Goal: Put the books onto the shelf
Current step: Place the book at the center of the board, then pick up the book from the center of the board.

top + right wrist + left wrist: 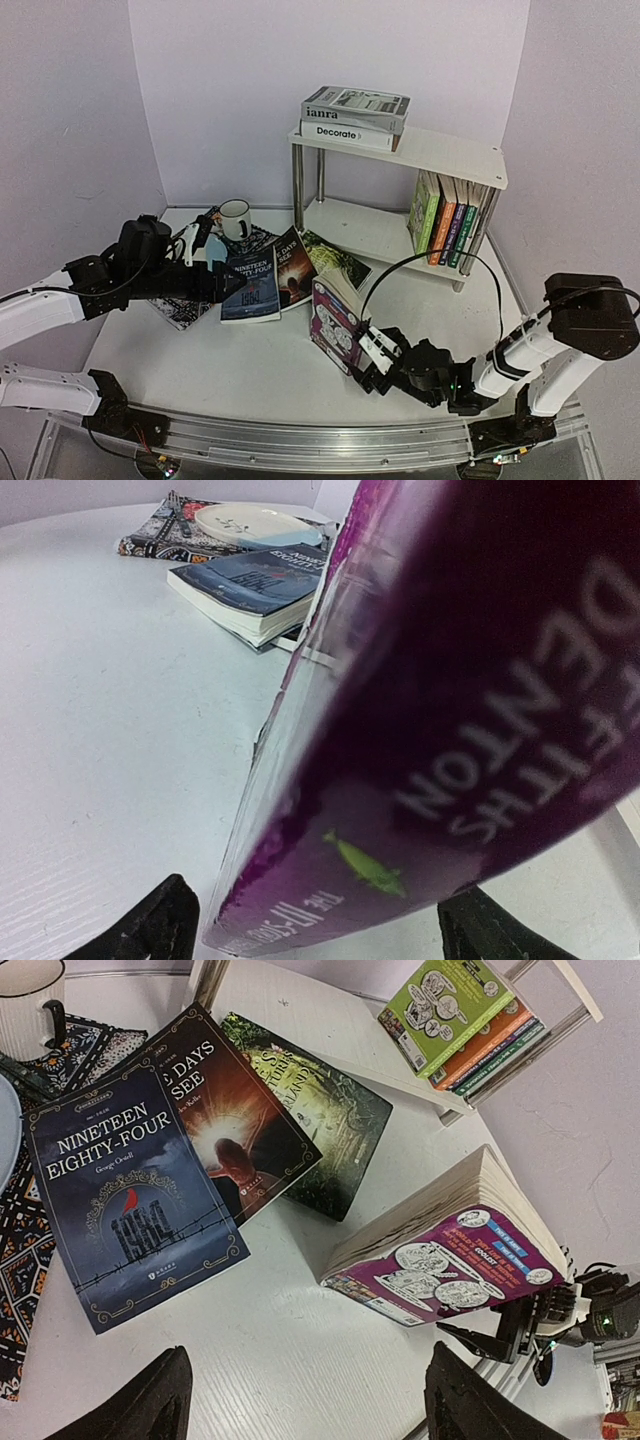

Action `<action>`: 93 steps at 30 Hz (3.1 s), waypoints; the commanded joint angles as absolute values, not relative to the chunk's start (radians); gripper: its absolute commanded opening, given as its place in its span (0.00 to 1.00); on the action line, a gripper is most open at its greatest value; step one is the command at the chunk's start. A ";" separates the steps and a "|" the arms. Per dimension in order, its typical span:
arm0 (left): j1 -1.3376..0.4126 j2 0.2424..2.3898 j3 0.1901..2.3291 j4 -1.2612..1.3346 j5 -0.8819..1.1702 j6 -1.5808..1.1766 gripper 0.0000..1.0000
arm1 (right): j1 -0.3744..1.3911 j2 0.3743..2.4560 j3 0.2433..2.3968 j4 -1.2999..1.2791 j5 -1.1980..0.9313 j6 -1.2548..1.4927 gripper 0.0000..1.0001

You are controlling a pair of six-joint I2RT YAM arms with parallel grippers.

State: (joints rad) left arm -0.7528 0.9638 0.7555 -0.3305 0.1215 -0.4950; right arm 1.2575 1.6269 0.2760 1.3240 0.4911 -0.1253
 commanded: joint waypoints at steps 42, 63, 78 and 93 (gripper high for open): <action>-0.753 0.952 0.764 -0.286 0.141 -0.492 0.81 | 1.313 1.576 0.371 1.798 0.731 -0.135 0.81; -0.753 0.955 0.769 -0.285 0.139 -0.488 0.82 | 1.312 1.499 0.497 1.555 0.770 -0.226 0.00; -0.753 0.924 0.766 -0.285 0.140 -0.493 0.82 | 1.147 1.427 0.920 0.561 0.233 0.178 0.00; -0.753 0.913 0.756 -0.285 0.144 -0.503 0.82 | 1.103 1.392 0.777 0.961 0.251 0.206 0.00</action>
State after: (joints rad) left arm -0.7528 0.9348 0.7555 -0.3305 0.1379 -0.4980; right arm 1.1211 1.4361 0.7975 0.6310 0.2470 0.1944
